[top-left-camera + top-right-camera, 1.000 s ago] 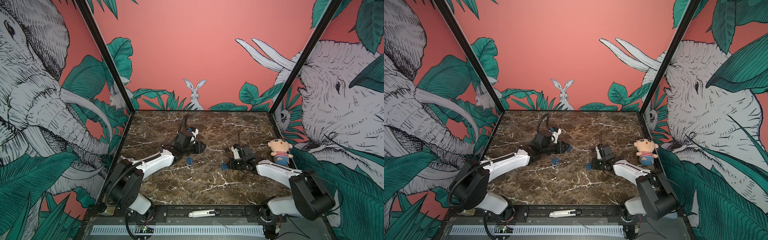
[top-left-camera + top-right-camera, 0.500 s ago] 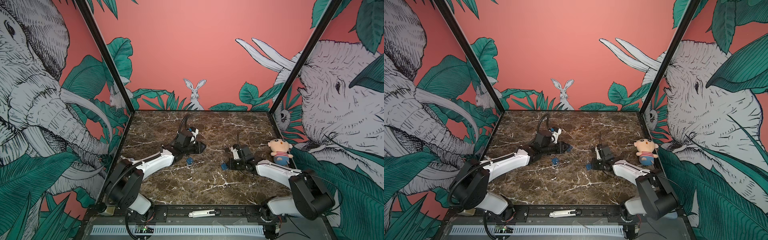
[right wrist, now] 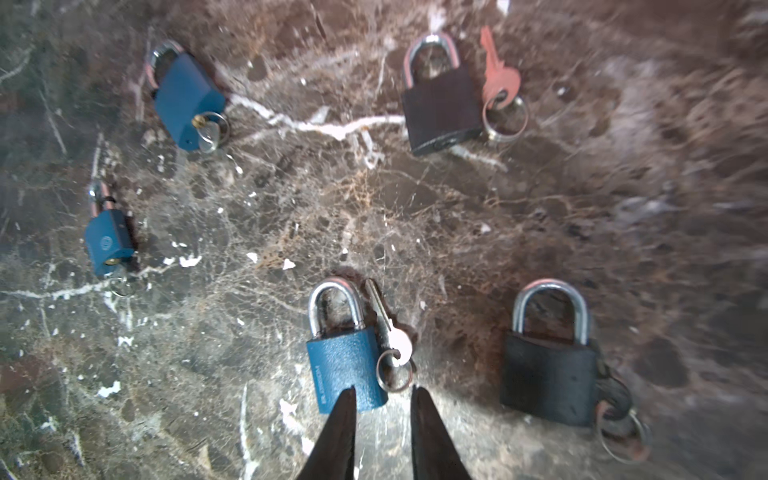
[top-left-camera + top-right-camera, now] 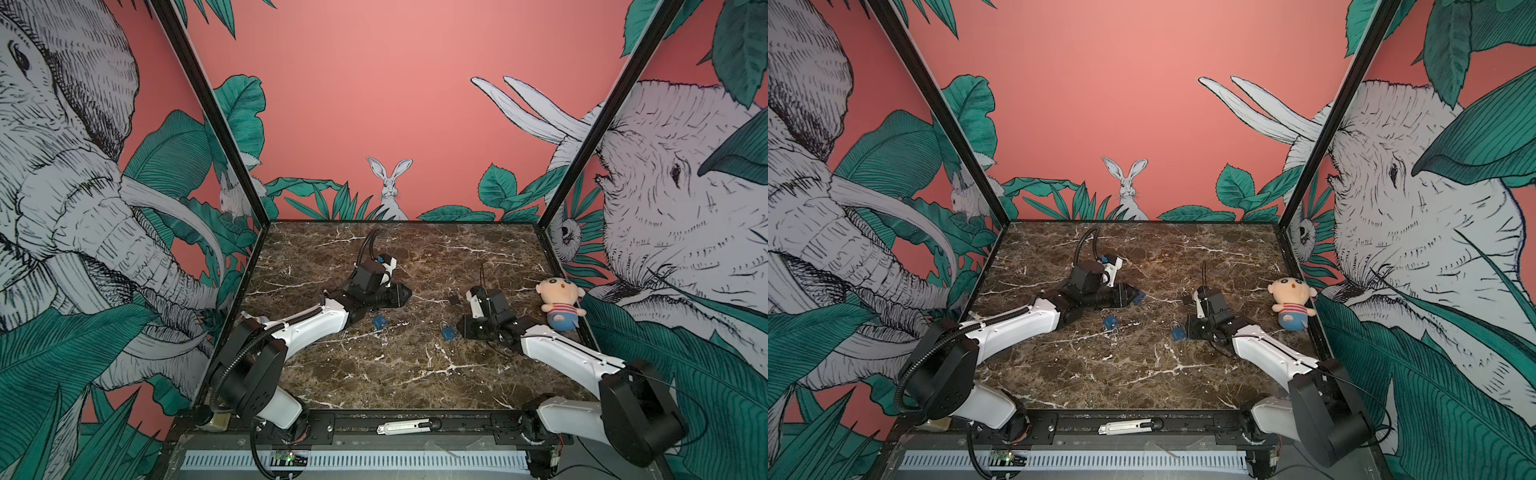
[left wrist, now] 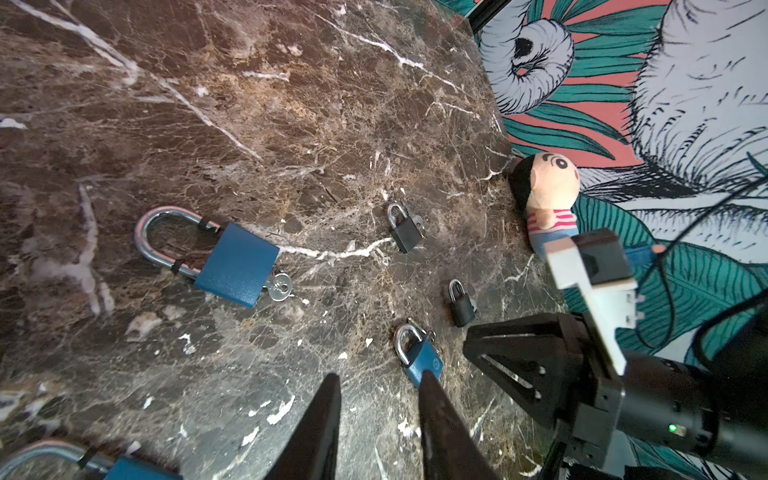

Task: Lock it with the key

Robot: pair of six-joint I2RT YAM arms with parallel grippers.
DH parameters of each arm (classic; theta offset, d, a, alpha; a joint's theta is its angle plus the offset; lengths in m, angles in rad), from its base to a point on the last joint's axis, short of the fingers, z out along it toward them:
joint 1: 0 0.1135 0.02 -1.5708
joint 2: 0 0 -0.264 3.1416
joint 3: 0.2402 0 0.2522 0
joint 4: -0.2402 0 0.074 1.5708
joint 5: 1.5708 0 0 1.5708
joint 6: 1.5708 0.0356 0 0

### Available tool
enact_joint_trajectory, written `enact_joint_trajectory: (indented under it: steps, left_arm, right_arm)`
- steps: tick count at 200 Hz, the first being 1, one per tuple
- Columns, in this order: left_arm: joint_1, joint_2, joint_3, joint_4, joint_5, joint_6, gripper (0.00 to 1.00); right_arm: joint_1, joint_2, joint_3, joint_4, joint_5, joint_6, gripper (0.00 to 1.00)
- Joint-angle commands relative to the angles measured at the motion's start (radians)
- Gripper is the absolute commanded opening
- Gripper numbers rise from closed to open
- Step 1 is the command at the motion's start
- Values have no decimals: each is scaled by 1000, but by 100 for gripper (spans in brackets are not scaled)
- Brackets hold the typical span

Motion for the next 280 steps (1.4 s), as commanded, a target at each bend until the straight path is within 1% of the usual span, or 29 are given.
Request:
enact_joint_trajectory:
  steps: [1,25,53,79,113,171,192,207,251,280]
  left_arm:
    - [14,-55,-4,-34,-25,19,34]
    - [36,-83,-10,-63,-41,35,34]
    - [84,-134,-36,-99,-58,47,34]
    - [145,-176,-62,-151,-69,47,34]
    - [216,-206,-90,-187,-48,29,34]
    - [276,-274,-114,-259,-73,27,34]
    - [294,-305,-111,-296,-86,33,34]
    - [316,-335,-108,-335,-105,40,35]
    - [380,-394,-113,-389,-101,57,37]
    - [405,-397,-112,-402,-87,67,37]
  right_arm:
    - [7,-30,34,-44,33,-25,24]
    - [11,-28,65,-40,30,-40,25]
    - [23,23,117,-9,15,-58,25]
    - [59,112,207,-13,22,-103,26]
    - [103,242,344,-23,27,-156,27]
    - [159,460,579,-84,50,-260,27]
    - [165,539,658,-105,44,-278,28]
    - [166,595,717,-120,33,-283,30]
    - [174,741,884,-162,42,-319,34]
    - [185,797,942,-191,64,-351,38]
